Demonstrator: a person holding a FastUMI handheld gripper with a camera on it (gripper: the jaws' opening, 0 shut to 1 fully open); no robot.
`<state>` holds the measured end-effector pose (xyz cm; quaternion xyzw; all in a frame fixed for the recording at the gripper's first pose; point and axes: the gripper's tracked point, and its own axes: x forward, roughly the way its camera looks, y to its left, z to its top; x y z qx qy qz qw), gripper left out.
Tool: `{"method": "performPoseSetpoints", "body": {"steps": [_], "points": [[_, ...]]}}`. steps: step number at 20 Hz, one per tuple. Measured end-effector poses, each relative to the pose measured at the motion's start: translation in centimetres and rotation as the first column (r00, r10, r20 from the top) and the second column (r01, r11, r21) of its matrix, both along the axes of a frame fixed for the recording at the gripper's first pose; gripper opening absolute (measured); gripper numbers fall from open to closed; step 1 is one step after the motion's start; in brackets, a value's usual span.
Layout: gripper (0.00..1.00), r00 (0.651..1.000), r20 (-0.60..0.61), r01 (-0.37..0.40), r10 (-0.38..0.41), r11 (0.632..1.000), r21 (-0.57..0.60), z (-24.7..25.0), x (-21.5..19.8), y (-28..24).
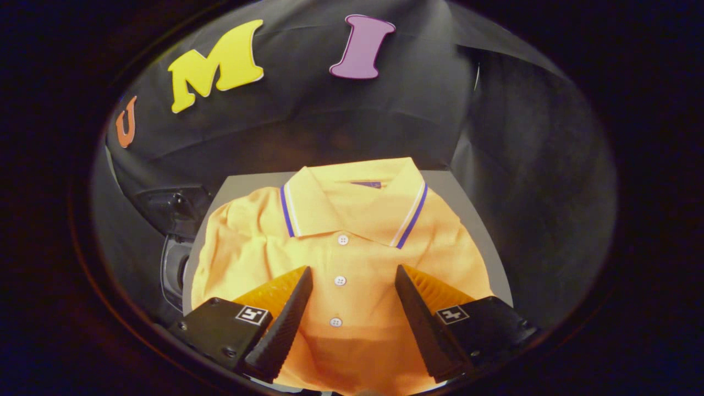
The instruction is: Put the clothes into the washing machine and then close the washing machine lid.
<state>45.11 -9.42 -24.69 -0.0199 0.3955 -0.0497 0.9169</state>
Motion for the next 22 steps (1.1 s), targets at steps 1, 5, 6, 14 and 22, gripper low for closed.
{"method": "performPoseSetpoints", "body": {"steps": [1, 5, 6, 14, 22], "points": [[0.95, 1.0, -0.007, 0.008, -0.008, 1.0, 0.004, -0.2, 0.0, -0.1], [0.74, 0.999, 0.001, 0.033, -0.033, 0.999, 0.01, 0.1, 0.2, -1.2], [0.61, 0.999, 0.004, 0.032, -0.032, 0.999, 0.006, 0.2, 0.3, -1.4], [0.15, 1.0, 0.03, 0.001, 0.0, 0.999, -0.035, 0.2, 0.6, -1.7], [0.09, 1.0, 0.025, -0.008, 0.008, 1.0, -0.028, 0.4, 0.5, -1.7]]}}
